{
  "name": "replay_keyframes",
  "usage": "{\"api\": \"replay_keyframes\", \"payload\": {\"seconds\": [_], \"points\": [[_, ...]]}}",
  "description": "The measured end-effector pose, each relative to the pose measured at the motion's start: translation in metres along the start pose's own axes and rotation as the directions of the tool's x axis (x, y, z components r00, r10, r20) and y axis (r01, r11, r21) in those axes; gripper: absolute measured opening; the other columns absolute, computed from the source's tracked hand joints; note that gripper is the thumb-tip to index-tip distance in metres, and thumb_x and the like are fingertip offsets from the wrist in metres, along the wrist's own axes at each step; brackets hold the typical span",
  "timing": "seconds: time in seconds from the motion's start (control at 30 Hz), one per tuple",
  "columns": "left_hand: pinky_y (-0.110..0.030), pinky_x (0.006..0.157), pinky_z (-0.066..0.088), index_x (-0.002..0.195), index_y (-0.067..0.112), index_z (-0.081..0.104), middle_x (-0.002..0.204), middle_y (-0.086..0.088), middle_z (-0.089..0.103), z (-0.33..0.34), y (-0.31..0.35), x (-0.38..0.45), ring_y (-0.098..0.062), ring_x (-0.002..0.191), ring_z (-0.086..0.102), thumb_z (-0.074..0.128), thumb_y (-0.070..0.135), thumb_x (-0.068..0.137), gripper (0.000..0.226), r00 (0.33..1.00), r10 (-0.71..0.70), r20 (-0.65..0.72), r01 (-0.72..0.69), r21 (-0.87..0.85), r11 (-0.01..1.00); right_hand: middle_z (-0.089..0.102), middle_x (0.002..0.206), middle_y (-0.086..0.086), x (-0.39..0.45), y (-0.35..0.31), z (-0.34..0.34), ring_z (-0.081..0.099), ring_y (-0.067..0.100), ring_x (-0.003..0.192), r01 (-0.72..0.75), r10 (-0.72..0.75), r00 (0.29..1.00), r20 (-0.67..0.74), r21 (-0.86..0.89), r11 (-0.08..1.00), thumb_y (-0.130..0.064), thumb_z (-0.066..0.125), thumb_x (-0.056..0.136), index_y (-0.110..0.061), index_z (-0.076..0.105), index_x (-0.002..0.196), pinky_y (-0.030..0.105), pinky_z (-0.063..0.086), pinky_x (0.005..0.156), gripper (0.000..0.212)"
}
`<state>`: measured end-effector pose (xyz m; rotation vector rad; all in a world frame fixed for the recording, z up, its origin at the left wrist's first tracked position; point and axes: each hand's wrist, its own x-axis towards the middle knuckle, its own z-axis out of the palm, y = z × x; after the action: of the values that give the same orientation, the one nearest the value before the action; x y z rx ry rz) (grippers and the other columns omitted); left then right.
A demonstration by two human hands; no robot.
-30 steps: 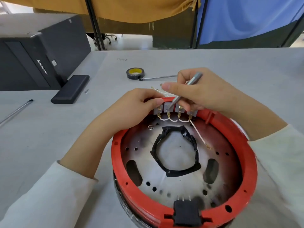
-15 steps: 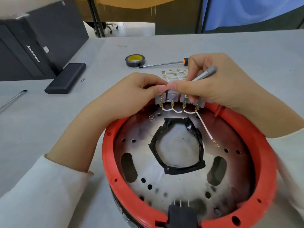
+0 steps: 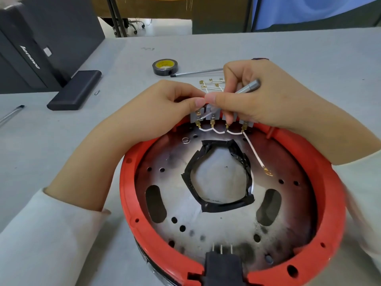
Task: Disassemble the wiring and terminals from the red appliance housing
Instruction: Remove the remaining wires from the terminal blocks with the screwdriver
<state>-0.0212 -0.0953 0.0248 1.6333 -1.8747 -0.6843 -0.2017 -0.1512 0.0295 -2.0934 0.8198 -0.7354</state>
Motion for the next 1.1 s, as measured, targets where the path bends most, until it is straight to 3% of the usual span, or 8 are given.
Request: {"api": "replay_keyframes", "payload": {"seconds": [0.1, 0.23, 0.33, 0.63, 0.9, 1.1], "points": [[-0.032, 0.098, 0.044, 0.106, 0.038, 0.066, 0.103, 0.011, 0.070, 0.0003, -0.0002, -0.0001, -0.009, 0.102, 0.062, 0.050, 0.033, 0.097, 0.020, 1.000, 0.001, 0.003, -0.001, -0.001, 1.000, 0.065, 0.055, 0.003, 0.0009, 0.0007, 0.0007, 0.045, 0.015, 0.039, 0.003, -0.003, 1.000, 0.009, -0.014, 1.000, -0.036, 0.067, 0.086, -0.022, 0.046, 0.065, 0.023, 0.038, 0.038, 0.033], [-0.022, 0.094, 0.043, 0.104, 0.042, 0.065, 0.103, 0.010, 0.071, 0.0002, 0.0002, -0.0006, -0.010, 0.101, 0.062, 0.050, 0.033, 0.096, 0.019, 1.000, 0.002, 0.002, -0.002, -0.002, 1.000, 0.063, 0.052, 0.004, 0.0003, 0.0008, 0.0008, 0.045, 0.007, 0.036, 0.025, -0.025, 1.000, -0.008, -0.007, 1.000, -0.029, 0.066, 0.089, -0.021, 0.045, 0.064, 0.017, 0.037, 0.038, 0.033], [-0.027, 0.096, 0.043, 0.105, 0.043, 0.064, 0.103, 0.005, 0.071, 0.0001, 0.0003, -0.0008, -0.015, 0.102, 0.062, 0.050, 0.033, 0.096, 0.019, 1.000, -0.003, 0.010, 0.003, 0.002, 1.000, 0.062, 0.051, 0.005, 0.0009, 0.0010, 0.0010, 0.048, 0.010, 0.038, 0.021, -0.021, 1.000, -0.020, -0.010, 1.000, -0.028, 0.065, 0.090, -0.020, 0.045, 0.064, 0.020, 0.038, 0.038, 0.034], [-0.010, 0.090, 0.040, 0.108, 0.041, 0.065, 0.103, 0.023, 0.068, -0.0002, -0.0006, -0.0004, 0.007, 0.098, 0.059, 0.051, 0.034, 0.096, 0.020, 1.000, -0.003, -0.005, 0.003, -0.014, 1.000, 0.061, 0.049, 0.004, 0.0009, -0.0001, 0.0015, 0.045, 0.009, 0.036, 0.002, -0.002, 1.000, -0.021, -0.023, 1.000, -0.024, 0.064, 0.090, -0.018, 0.043, 0.063, 0.018, 0.037, 0.038, 0.034], [-0.015, 0.089, 0.042, 0.107, 0.039, 0.066, 0.101, 0.017, 0.070, 0.0001, 0.0003, -0.0010, 0.000, 0.098, 0.061, 0.051, 0.033, 0.096, 0.020, 1.000, -0.008, 0.004, 0.008, -0.032, 0.999, 0.062, 0.049, 0.005, -0.0002, -0.0026, 0.0041, 0.044, 0.006, 0.032, 0.009, -0.011, 0.999, -0.035, -0.050, 0.999, -0.027, 0.064, 0.089, -0.018, 0.043, 0.062, 0.013, 0.033, 0.037, 0.035], [-0.014, 0.087, 0.040, 0.109, 0.037, 0.066, 0.102, 0.014, 0.070, -0.0007, 0.0010, -0.0011, -0.003, 0.099, 0.061, 0.050, 0.033, 0.096, 0.020, 1.000, -0.011, -0.004, 0.011, -0.008, 1.000, 0.065, 0.055, 0.007, -0.0006, -0.0043, 0.0036, 0.038, 0.014, 0.028, 0.029, -0.030, 0.999, -0.031, -0.004, 1.000, -0.029, 0.060, 0.093, -0.017, 0.041, 0.064, 0.024, 0.033, 0.035, 0.037]]}}
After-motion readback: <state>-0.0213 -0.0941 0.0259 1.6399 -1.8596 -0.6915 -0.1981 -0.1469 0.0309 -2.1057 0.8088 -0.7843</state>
